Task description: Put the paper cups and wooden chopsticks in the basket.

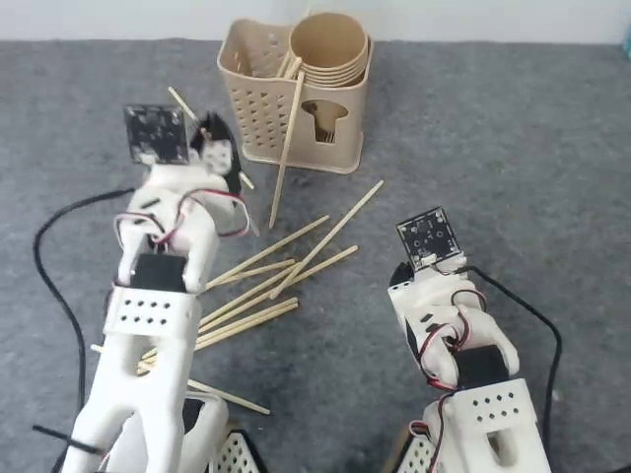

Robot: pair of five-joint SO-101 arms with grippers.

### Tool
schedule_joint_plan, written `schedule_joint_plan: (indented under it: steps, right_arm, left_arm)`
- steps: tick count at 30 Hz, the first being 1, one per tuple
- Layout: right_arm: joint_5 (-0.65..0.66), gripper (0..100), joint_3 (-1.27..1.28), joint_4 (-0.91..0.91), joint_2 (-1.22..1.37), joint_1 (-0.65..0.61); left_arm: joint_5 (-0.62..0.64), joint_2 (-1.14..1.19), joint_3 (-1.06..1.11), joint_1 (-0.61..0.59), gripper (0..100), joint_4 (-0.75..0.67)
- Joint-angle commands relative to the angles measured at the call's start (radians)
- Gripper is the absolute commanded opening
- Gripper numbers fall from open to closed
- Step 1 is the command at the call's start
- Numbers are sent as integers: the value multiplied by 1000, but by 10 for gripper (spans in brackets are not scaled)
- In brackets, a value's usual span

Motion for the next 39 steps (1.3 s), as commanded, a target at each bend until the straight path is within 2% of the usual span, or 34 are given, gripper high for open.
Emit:
schedule_joint_plan:
  steps: [1,5,10,12,17,19,26,31,35,39]
  right_arm:
    - [28,32,-8,-25,-18,7]
    - [28,32,-8,-25,-18,12]
    - [28,32,-8,-25,-18,12]
    - [28,32,-8,-25,-18,12]
    - [28,32,-8,-25,-18,12]
    - [28,32,-8,-25,-18,12]
    - [28,33,-8,-25,-18,12]
    - [28,34,-8,-25,-18,8]
    - [28,34,-8,-25,-18,7]
    - [28,34,-8,-25,-18,7]
  left_arm:
    - [-17,6,-170,11,11,100]
    - [-17,92,-171,35,12,155]
    - [-17,212,-71,32,18,92]
    - [-17,253,-47,31,69,81]
    - [-12,287,-7,40,309,86]
    - [-15,287,-1,54,341,86]
    - [-26,287,-8,91,341,86]
    - [-129,325,-22,114,311,68]
    - [-203,453,-120,115,199,51]
    - [-215,620,-243,112,209,89]
